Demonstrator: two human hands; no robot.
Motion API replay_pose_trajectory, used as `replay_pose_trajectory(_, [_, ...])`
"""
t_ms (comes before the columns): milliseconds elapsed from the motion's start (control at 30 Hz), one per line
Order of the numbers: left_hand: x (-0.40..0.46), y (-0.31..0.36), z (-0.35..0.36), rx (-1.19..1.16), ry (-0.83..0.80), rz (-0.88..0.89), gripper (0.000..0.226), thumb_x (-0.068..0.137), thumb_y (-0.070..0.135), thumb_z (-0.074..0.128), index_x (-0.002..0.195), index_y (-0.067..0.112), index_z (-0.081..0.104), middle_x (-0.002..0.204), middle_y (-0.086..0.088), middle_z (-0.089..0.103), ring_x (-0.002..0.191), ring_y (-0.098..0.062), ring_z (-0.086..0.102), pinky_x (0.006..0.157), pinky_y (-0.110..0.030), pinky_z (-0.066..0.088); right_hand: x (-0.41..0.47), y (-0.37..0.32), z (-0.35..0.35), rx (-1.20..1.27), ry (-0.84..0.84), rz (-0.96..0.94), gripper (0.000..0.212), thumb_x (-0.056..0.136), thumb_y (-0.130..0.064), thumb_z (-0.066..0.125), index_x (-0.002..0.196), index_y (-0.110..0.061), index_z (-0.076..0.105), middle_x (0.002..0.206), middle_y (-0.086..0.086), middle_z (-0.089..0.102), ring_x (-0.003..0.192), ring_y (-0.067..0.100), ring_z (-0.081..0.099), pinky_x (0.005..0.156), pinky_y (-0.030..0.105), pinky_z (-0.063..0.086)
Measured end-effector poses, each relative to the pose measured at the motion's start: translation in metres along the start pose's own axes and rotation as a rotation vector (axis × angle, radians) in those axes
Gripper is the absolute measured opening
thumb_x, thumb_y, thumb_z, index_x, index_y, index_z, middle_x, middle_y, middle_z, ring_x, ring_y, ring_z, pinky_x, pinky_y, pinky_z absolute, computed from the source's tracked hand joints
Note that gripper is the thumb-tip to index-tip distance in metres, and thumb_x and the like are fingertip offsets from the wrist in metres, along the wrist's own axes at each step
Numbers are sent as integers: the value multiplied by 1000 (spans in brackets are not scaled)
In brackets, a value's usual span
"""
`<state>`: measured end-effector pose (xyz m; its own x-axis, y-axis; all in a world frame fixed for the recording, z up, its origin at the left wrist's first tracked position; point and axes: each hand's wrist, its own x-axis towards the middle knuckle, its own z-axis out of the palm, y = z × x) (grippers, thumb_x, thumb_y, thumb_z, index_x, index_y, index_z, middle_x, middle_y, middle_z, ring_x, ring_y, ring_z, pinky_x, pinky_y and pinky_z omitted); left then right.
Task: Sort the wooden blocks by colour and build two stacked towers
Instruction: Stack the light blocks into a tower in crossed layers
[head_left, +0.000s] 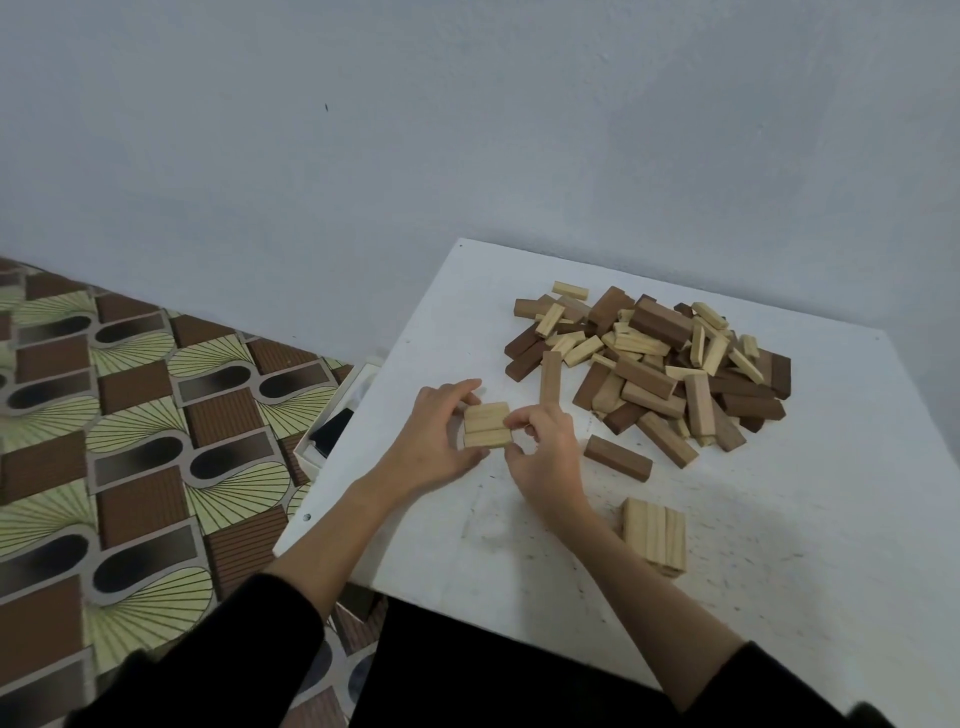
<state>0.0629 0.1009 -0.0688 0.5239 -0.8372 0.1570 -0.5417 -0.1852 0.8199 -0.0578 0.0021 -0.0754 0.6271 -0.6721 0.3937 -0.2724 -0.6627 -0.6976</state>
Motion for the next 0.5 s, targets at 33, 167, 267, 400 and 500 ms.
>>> replay_pose_trajectory(33, [-1, 0, 0, -6, 12, 6, 70, 73, 10, 76, 135, 22, 44, 113, 6, 53, 104, 2, 38, 82, -1, 32, 0, 1, 1, -10, 1, -19, 27, 63, 15, 69, 82, -3, 64, 85, 10, 59, 78, 24, 51, 71, 33, 46])
replay_pose_trajectory(167, [-1, -2, 1, -3, 21, 12, 69, 73, 12, 77, 133, 23, 45, 113, 5, 54, 106, 2, 39, 83, -1, 31, -1, 3, 2, -37, 2, -39, 26, 62, 15, 72, 79, -2, 65, 85, 12, 58, 80, 27, 53, 73, 33, 45])
replay_pose_trajectory(267, [-1, -3, 1, 19, 25, 8, 69, 73, 13, 76, 134, 21, 44, 115, 5, 53, 105, 1, 39, 83, -1, 31, -1, 4, 2, -44, 9, 2, 23, 62, 15, 72, 76, -3, 65, 83, 11, 59, 80, 26, 53, 73, 21, 38])
replay_pose_trajectory(400, [-1, -4, 2, 60, 49, 55, 62, 72, 16, 76, 129, 18, 51, 114, 4, 54, 104, -9, 40, 84, -5, 33, -1, 3, 2, -45, 18, 12, 23, 61, 17, 71, 72, -2, 62, 81, 11, 58, 77, 22, 48, 69, 14, 31])
replay_pose_trajectory(500, [0, -6, 3, 130, 72, 110, 46, 71, 16, 79, 114, 15, 64, 112, 3, 55, 102, -10, 40, 86, -4, 29, -1, 3, 2, -71, 58, 17, 26, 57, 22, 64, 67, -1, 57, 77, 11, 56, 73, 19, 44, 64, 14, 29])
